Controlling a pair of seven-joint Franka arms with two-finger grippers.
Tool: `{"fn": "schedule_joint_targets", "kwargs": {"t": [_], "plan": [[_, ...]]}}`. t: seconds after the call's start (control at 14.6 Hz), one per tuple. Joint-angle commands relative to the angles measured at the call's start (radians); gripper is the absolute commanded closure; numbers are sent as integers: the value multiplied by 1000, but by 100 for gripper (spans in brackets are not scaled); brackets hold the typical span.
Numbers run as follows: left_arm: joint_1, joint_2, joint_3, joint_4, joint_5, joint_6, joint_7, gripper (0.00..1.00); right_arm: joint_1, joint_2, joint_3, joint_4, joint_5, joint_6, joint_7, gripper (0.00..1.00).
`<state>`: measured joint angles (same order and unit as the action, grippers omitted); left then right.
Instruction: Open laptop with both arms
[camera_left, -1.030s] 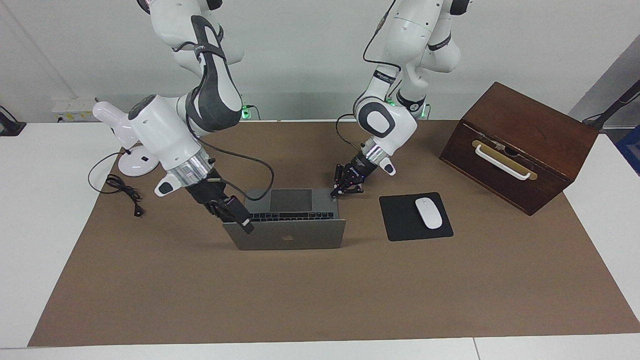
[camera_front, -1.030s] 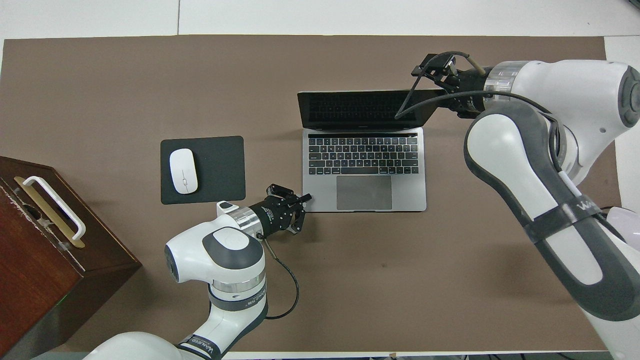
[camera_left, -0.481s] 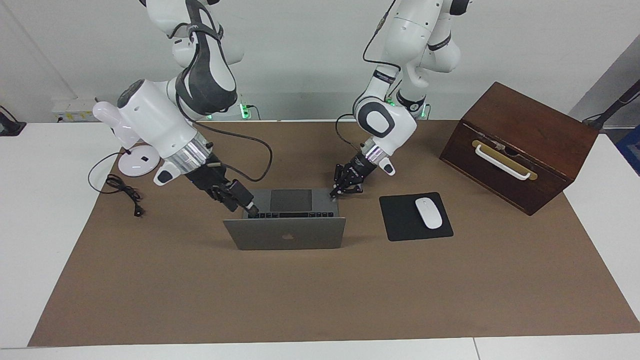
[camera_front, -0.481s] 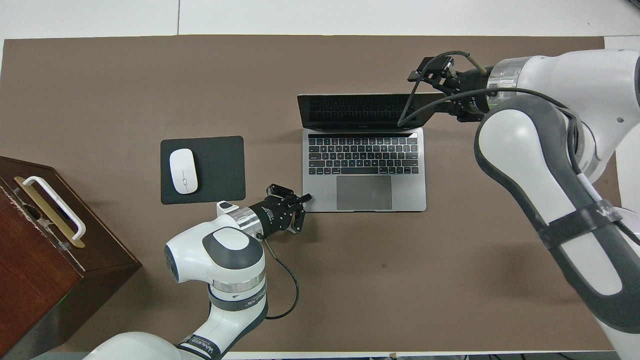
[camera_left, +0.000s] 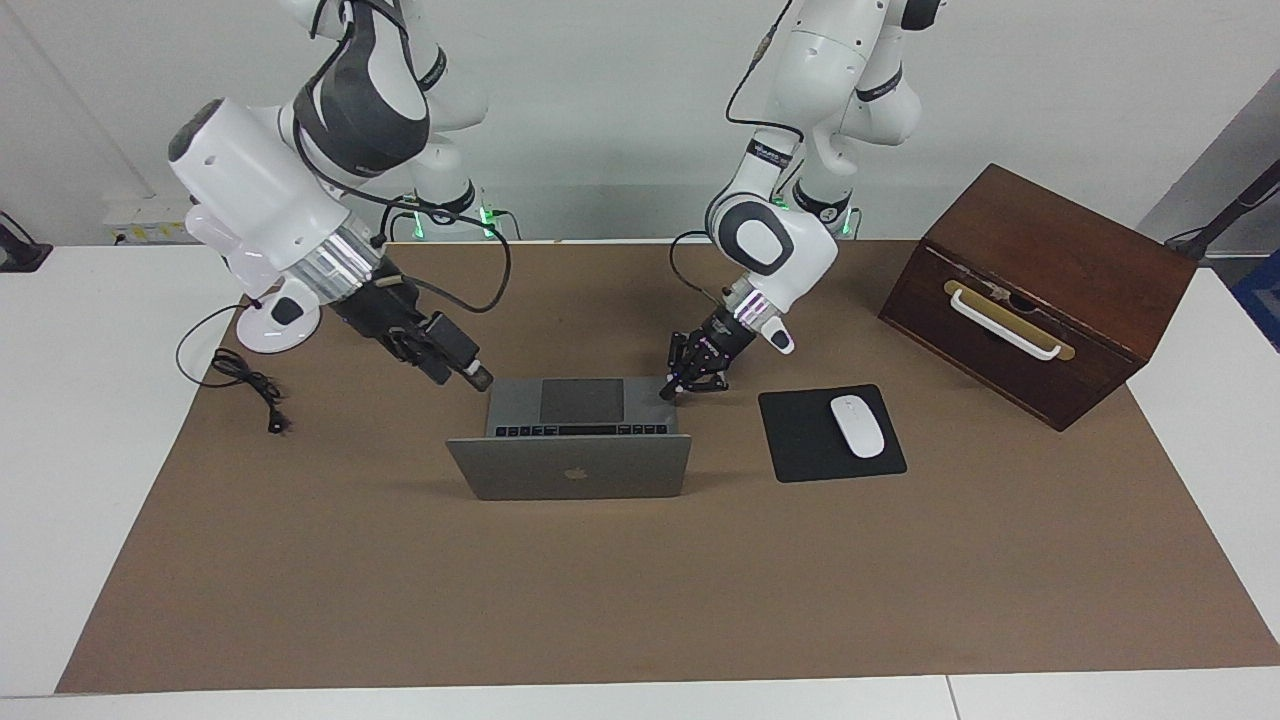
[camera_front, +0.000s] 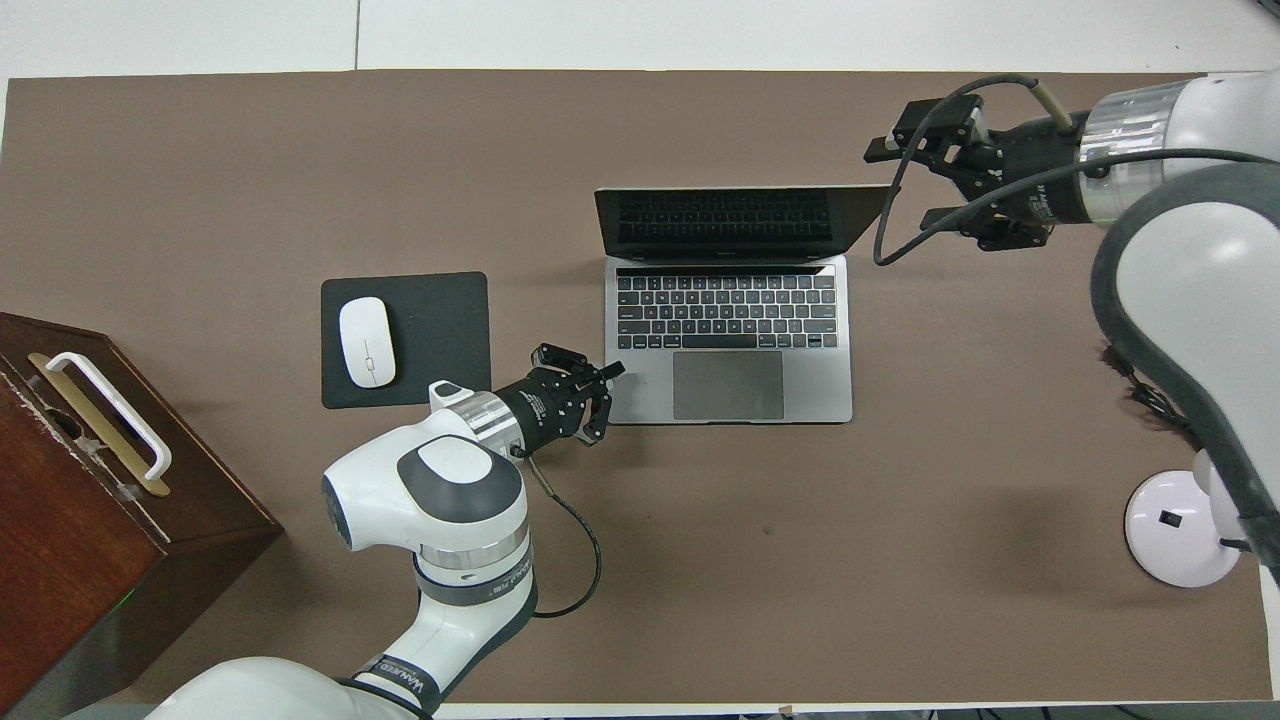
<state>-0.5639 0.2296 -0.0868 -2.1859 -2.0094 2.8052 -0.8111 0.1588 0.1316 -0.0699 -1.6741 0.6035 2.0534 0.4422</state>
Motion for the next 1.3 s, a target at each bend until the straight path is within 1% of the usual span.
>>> {"fn": "schedule_joint_targets", "kwargs": {"t": [0.0,0.07,0.21,0.41,0.55,0.76,0.89,0.96,1.24], "plan": [[57,-16,-4,34,23,30,9,100,-10,-15,-19,48,-27,-85,23,0],[79,-21,-5,43,50,30,9,100,-10,-15,-28,74,-39,-125,23,0],[119,-30,-4,44,61,27,20,100,-19,-30,-39,108,-68,-183,12,0],[176,-30,1,67,139,30,20,100,-21,-67,-42,122,-152,-231,-29,0],[229,-27,4,75,184,31,21,100,-24,-78,-51,142,-177,-268,-77,0],[297,-19,4,109,283,37,21,100,-24,-93,-51,168,-304,-321,-183,0],[300,10,4,147,365,107,23,100,-30,-98,-53,169,-361,-349,-274,0],[300,19,4,168,423,132,23,100,-54,-107,-39,169,-399,-363,-319,0],[332,46,2,227,593,122,21,100,-85,-127,-34,166,-531,-427,-469,0]]}}
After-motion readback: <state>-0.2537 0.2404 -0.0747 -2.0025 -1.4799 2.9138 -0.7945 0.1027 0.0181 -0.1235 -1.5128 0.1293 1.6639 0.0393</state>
